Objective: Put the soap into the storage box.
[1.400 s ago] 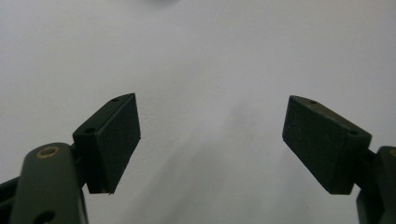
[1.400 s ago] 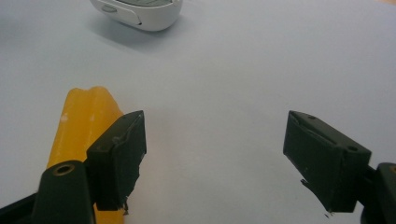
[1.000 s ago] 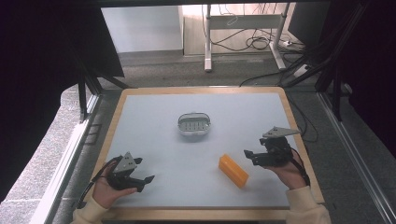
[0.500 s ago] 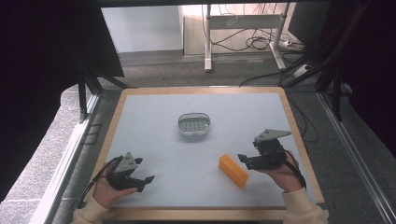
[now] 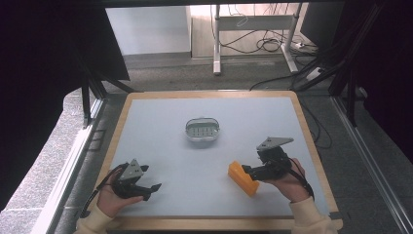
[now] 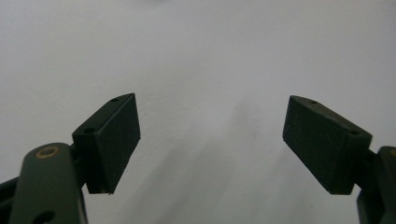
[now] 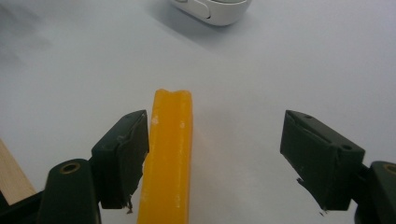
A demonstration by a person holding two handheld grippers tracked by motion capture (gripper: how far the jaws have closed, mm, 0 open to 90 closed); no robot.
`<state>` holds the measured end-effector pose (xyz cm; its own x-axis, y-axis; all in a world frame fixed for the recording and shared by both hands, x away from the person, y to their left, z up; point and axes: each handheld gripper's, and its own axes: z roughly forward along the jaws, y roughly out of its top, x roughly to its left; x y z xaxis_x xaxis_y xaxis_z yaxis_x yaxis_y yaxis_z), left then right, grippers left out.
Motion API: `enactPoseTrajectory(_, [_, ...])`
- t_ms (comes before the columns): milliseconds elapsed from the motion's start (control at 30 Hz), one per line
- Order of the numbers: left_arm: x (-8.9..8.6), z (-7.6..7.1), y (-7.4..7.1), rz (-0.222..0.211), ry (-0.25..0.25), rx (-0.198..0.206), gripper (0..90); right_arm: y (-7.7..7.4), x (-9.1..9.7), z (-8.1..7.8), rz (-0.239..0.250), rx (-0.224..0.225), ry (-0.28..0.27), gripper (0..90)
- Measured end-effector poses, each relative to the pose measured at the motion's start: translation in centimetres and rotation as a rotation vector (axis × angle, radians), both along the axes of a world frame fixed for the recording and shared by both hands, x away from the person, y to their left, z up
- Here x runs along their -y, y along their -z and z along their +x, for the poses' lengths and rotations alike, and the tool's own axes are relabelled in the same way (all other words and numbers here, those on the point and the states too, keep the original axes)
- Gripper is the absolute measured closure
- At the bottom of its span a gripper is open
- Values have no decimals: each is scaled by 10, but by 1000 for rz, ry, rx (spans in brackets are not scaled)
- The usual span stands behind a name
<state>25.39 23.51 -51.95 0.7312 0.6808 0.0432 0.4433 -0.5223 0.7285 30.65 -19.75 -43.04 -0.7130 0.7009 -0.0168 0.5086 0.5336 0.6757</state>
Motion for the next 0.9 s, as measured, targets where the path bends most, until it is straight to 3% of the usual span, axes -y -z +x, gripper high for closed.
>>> enactPoseTrajectory(400, [0,1,1,2,0,-3,190,9,-19,-1,-58,-49,-43,251])
enactPoseTrajectory(700, [0,1,1,3,0,-3,190,26,-30,0,-125,-100,-66,293])
enactPoseTrajectory(900, [-1,0,0,-1,-2,-1,190,33,-32,1,-161,-132,-48,329])
